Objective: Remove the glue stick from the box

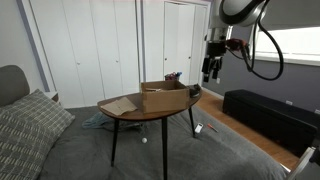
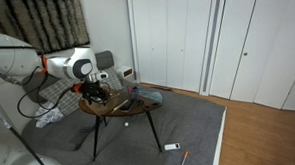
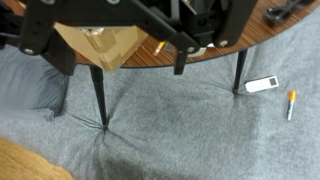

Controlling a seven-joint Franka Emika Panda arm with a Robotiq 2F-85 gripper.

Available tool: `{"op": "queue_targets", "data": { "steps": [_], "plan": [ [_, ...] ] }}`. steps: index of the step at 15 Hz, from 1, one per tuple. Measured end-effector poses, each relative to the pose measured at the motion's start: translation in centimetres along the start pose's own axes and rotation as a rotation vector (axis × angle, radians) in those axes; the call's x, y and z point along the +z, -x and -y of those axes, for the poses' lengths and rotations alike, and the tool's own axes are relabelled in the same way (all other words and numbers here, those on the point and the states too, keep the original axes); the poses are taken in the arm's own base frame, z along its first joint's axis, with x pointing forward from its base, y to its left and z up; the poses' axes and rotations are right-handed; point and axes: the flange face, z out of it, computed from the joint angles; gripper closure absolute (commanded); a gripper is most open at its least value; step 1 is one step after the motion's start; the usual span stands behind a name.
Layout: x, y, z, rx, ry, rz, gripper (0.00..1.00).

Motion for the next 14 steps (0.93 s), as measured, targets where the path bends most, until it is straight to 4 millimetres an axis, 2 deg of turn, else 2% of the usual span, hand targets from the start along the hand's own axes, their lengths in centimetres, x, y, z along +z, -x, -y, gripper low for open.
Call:
{"op": "queue_targets", "data": {
  "steps": [4,7,10,14],
  "plan": [
    [-3.2,-2.6,5.2,-0.144,0.031,-0.066,0.00],
    [-4.5,-4.5,8.3,-0.252,0.026,-0.093,0.00],
    [-4.3,-5.5,8.8,-0.278,0.020,-0.088,0.00],
    [-4.1,-5.7,8.8,-0.280,0.020,-0.085,0.00]
  ]
}}
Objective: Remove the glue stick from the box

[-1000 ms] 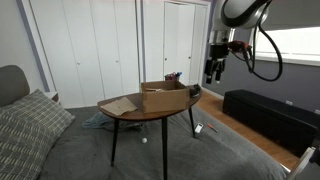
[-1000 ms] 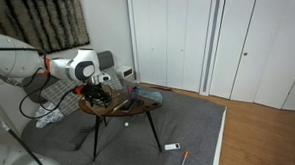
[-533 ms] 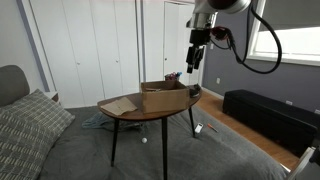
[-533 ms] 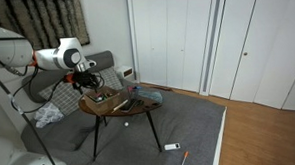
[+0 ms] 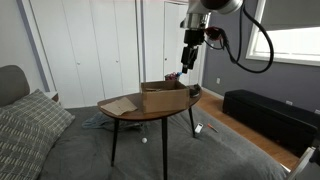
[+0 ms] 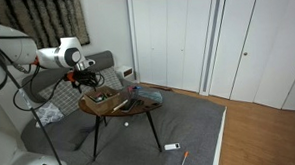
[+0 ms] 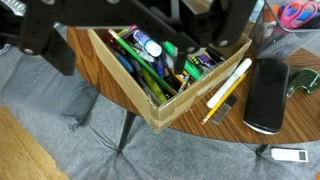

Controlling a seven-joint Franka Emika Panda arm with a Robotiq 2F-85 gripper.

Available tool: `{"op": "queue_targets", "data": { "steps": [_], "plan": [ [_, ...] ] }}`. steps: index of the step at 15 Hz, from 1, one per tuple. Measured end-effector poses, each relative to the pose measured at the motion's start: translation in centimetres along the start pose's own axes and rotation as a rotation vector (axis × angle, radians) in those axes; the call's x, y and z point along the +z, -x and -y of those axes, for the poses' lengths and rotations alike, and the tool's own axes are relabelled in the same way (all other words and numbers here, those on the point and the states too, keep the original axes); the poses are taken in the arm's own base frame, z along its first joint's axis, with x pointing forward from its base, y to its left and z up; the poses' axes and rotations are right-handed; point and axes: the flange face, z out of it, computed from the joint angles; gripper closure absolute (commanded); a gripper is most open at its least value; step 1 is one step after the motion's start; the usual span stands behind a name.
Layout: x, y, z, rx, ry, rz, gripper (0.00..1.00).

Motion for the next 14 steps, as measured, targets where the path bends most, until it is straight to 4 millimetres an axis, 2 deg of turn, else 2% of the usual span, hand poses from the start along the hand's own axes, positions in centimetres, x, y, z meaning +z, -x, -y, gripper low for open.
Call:
{"op": "queue_targets", "data": {
  "steps": [6,8,10,14],
  "plan": [
    [0.0,0.0,0.0,-0.003,0.000,0.000,0.00],
    [-0.1,-0.2,0.1,-0.052,0.002,-0.008,0.00],
    [-0.3,-1.1,0.4,-0.130,0.002,-0.022,0.00],
    [0.0,-4.6,0.4,-0.277,-0.010,-0.047,0.00]
  ]
}}
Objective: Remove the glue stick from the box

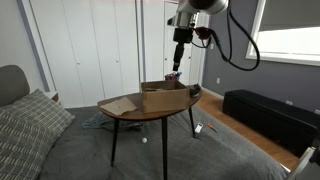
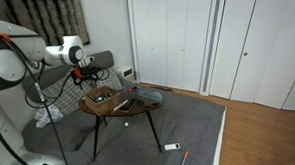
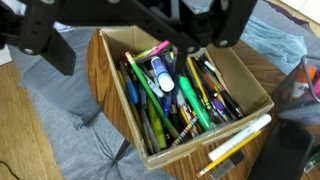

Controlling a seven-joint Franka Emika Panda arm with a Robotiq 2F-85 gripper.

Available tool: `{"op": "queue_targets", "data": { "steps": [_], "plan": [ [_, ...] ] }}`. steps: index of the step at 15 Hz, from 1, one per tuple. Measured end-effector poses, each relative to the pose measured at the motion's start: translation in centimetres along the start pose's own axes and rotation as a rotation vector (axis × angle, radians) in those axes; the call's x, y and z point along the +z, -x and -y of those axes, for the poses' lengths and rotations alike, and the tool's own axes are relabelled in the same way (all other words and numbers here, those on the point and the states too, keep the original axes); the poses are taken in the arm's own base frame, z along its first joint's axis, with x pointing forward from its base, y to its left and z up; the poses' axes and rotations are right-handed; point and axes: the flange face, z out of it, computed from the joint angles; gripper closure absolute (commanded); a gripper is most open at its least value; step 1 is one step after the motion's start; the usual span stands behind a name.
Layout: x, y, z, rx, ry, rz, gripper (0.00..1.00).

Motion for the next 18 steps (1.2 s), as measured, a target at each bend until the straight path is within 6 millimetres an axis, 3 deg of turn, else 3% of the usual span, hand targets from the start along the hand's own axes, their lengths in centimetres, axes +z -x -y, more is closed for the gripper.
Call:
{"op": "queue_targets", "data": {
  "steps": [4,8,16,18],
  "plan": [
    [2.5,-3.2,-1.6,-0.096,-0.026,-0.005,0.00],
    [5.5,-5.0,-3.1,-0.147,-0.043,-0.013,0.00],
    [9.3,-4.9,-5.2,-0.192,-0.082,-0.030,0.00],
    [10.0,-4.7,-5.4,-0.201,-0.100,-0.036,0.10]
  ]
}}
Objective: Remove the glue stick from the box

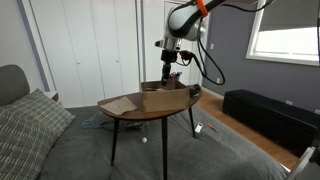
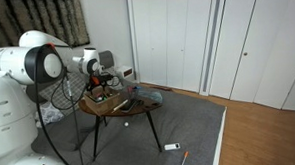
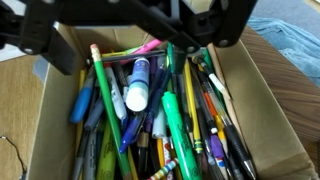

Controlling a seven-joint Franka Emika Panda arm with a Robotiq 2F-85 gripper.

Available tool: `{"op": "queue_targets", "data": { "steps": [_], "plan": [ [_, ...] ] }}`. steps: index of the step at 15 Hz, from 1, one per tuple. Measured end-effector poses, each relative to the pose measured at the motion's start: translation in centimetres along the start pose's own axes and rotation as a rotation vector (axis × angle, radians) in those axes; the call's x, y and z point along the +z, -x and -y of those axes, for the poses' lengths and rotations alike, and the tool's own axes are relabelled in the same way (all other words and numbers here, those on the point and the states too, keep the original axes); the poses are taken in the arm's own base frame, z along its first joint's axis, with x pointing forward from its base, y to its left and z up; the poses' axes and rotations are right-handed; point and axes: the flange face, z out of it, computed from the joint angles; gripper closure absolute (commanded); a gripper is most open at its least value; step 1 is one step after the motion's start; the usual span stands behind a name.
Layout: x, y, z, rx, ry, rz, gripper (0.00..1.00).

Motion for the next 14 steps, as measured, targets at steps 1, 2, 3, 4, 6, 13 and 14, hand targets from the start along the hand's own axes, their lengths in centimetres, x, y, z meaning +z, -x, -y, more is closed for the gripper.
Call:
{"op": "queue_targets", "data": {
  "steps": [1,2,3,4,6,13,14],
  "plan": [
    [0.3,0.1,0.0,-0.005,-0.009,-0.001,0.14],
    [0.6,0.1,0.0,-0.009,-0.017,-0.001,0.19],
    [0.9,0.2,-0.1,-0.013,-0.023,0.001,0.27],
    [1.3,0.2,0.0,-0.017,-0.029,0.004,0.29],
    [2.1,0.3,0.0,-0.025,-0.039,0.012,0.36],
    [4.3,1.1,0.1,-0.027,-0.052,0.038,0.46],
    [4.5,1.0,0.0,-0.026,-0.048,0.034,0.45]
  ]
}}
